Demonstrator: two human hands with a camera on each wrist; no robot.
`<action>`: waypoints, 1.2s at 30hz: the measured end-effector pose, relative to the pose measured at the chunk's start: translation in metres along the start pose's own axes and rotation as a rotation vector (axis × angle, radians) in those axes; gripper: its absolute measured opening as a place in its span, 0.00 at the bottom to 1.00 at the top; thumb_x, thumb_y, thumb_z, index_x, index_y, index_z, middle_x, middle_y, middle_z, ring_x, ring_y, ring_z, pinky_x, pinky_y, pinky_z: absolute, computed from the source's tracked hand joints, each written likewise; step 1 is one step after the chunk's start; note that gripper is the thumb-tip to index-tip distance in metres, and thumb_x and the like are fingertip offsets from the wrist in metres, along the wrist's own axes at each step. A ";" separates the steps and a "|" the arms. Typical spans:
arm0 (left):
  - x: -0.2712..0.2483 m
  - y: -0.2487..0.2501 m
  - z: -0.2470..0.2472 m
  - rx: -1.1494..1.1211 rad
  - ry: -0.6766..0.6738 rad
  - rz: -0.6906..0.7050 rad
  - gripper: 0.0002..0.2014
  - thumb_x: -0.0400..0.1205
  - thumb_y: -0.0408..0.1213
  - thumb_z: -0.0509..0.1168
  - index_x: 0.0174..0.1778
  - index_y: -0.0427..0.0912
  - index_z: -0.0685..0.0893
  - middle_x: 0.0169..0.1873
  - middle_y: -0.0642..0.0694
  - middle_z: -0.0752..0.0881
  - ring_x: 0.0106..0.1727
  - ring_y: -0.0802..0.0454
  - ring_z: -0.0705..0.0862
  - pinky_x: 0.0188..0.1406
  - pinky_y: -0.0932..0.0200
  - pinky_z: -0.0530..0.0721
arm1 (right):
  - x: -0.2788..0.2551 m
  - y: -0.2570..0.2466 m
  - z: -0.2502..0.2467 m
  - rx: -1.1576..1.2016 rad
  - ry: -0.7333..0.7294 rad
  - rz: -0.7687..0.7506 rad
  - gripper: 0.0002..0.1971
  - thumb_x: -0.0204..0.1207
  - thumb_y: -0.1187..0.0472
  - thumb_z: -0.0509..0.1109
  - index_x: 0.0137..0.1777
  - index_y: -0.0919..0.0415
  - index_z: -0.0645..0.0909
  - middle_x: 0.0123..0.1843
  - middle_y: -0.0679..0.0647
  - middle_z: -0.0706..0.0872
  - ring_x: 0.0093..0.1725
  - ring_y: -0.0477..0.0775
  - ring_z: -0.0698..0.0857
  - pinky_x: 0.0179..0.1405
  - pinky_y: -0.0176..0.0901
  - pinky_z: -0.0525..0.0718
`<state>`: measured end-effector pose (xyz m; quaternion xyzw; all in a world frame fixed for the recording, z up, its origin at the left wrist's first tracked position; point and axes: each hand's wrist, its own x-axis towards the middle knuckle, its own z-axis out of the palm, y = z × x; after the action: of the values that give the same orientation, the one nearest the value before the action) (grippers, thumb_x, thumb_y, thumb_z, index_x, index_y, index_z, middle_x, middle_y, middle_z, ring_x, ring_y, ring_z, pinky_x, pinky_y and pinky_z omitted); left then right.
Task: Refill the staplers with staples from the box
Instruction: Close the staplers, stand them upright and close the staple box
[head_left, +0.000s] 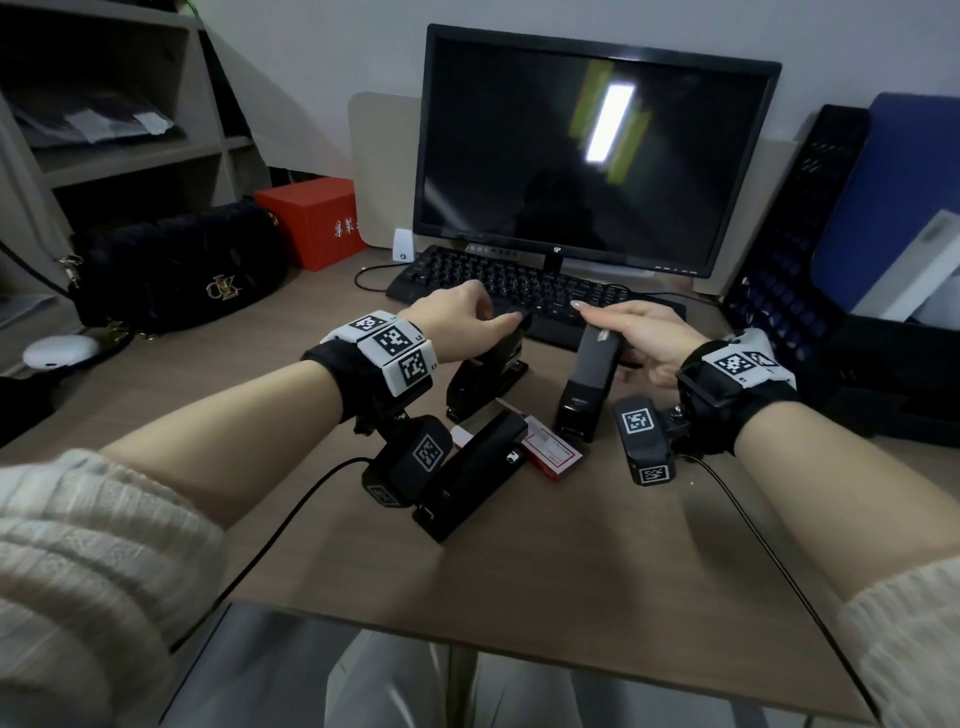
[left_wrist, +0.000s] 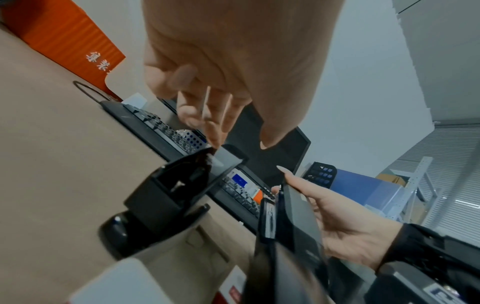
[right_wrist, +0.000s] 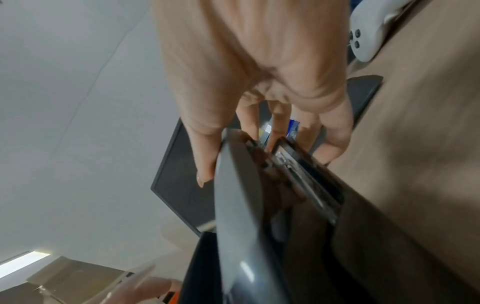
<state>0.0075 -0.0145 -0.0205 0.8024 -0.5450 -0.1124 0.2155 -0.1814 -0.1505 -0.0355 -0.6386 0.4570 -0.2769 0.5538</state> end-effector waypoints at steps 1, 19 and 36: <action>0.000 0.003 0.000 -0.017 0.017 0.030 0.27 0.79 0.68 0.57 0.59 0.49 0.78 0.53 0.48 0.86 0.54 0.48 0.84 0.57 0.48 0.84 | -0.002 -0.003 -0.001 0.007 0.007 -0.015 0.14 0.64 0.48 0.83 0.39 0.50 0.81 0.38 0.48 0.85 0.38 0.48 0.84 0.34 0.42 0.80; -0.039 0.029 -0.033 -0.794 -0.213 0.007 0.21 0.77 0.49 0.73 0.62 0.51 0.74 0.53 0.48 0.88 0.46 0.45 0.92 0.36 0.53 0.90 | -0.052 -0.102 0.060 0.359 -0.006 -0.028 0.12 0.72 0.51 0.78 0.53 0.51 0.88 0.35 0.52 0.85 0.22 0.50 0.87 0.22 0.42 0.84; -0.005 -0.040 -0.023 -0.526 -0.080 -0.278 0.45 0.54 0.61 0.80 0.61 0.37 0.78 0.52 0.39 0.88 0.48 0.39 0.90 0.47 0.40 0.90 | -0.015 -0.068 0.082 -0.496 -0.029 -0.041 0.31 0.75 0.28 0.57 0.55 0.58 0.74 0.34 0.50 0.74 0.27 0.49 0.71 0.22 0.38 0.66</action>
<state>0.0483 0.0078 -0.0190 0.7810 -0.3900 -0.3096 0.3770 -0.0989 -0.1017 0.0130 -0.7680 0.4899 -0.1581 0.3810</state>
